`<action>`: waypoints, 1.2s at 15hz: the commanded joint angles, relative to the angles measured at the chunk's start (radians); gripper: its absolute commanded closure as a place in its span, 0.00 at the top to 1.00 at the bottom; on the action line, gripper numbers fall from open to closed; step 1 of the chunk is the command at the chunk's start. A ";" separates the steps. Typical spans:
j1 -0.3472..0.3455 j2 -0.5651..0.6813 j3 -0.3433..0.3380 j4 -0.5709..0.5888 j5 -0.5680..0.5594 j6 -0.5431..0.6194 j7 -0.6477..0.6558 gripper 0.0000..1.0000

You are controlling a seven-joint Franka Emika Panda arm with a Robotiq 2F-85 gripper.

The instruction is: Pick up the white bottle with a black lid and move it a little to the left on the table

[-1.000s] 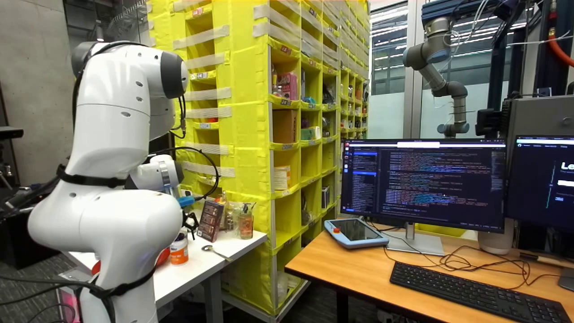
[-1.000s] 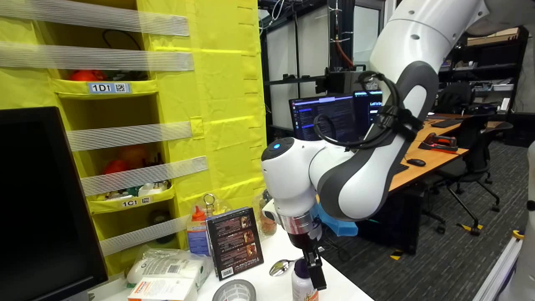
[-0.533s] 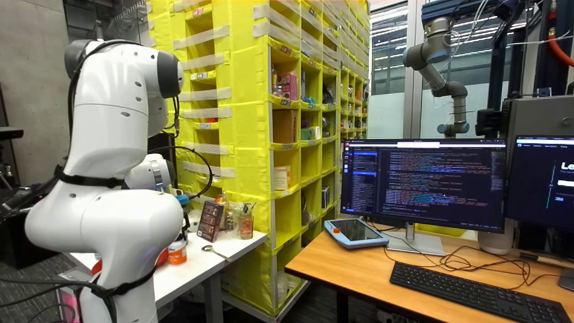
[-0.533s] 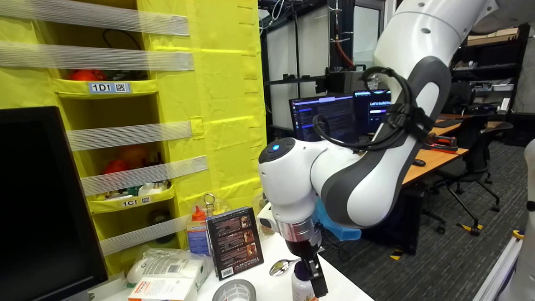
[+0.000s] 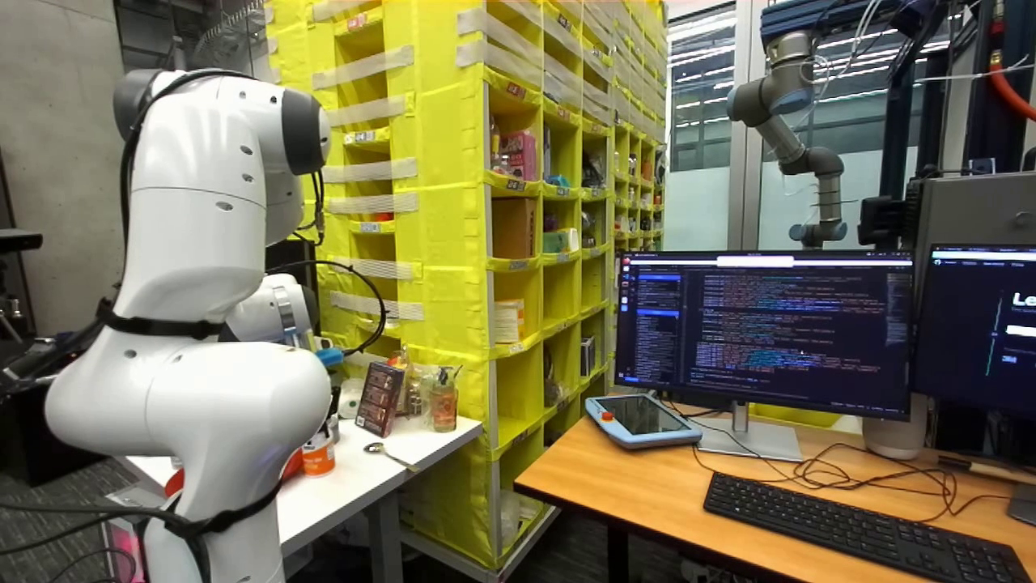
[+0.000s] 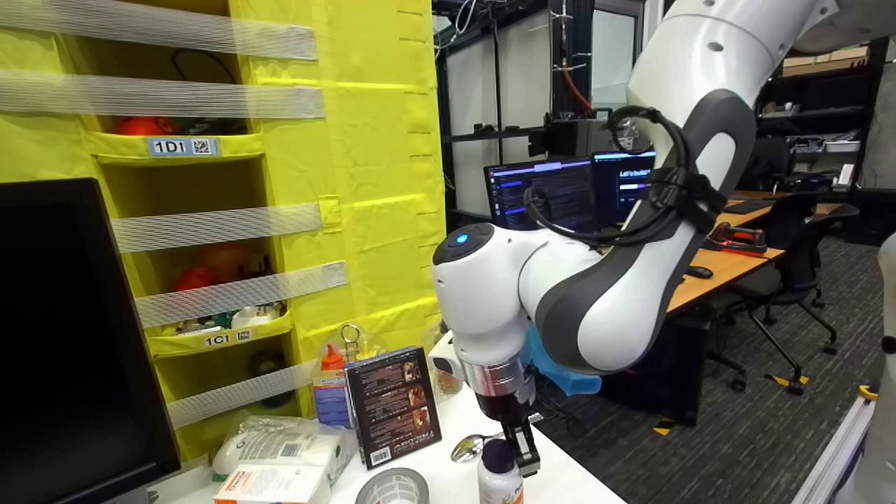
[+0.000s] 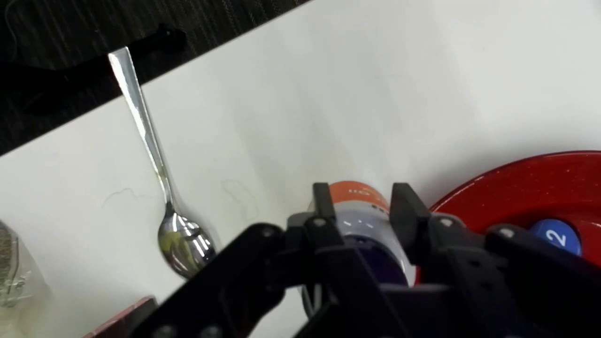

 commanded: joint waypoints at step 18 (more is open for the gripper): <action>-0.002 0.011 -0.009 0.047 -0.019 0.000 -0.084 1.00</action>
